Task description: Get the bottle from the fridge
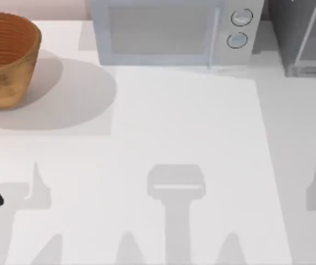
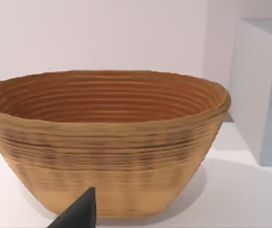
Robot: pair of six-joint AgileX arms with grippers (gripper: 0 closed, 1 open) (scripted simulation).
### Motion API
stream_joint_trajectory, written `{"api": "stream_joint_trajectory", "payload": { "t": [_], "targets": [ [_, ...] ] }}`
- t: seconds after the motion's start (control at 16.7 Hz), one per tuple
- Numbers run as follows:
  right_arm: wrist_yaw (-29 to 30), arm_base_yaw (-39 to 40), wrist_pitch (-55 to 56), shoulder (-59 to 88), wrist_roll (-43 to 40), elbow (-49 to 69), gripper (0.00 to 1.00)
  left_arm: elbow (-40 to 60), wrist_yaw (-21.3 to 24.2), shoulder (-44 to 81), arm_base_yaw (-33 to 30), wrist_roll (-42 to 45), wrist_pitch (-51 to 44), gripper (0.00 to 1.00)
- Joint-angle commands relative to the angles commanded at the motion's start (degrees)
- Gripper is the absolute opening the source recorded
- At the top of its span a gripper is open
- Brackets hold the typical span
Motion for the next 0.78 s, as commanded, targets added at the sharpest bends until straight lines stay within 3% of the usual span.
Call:
{"api": "stream_joint_trajectory", "payload": {
  "t": [0.36,0.78],
  "targets": [
    [-2.14,-2.22,6.02,5.94,-0.03,0.91,1.0,0.0,0.0,0.0,0.0,0.0,0.0,1.0],
    [-11.25,-11.97,35.99,38.59,0.14,4.38,1.0,0.0,0.0,0.0,0.0,0.0,0.0,1.0]
  ]
}}
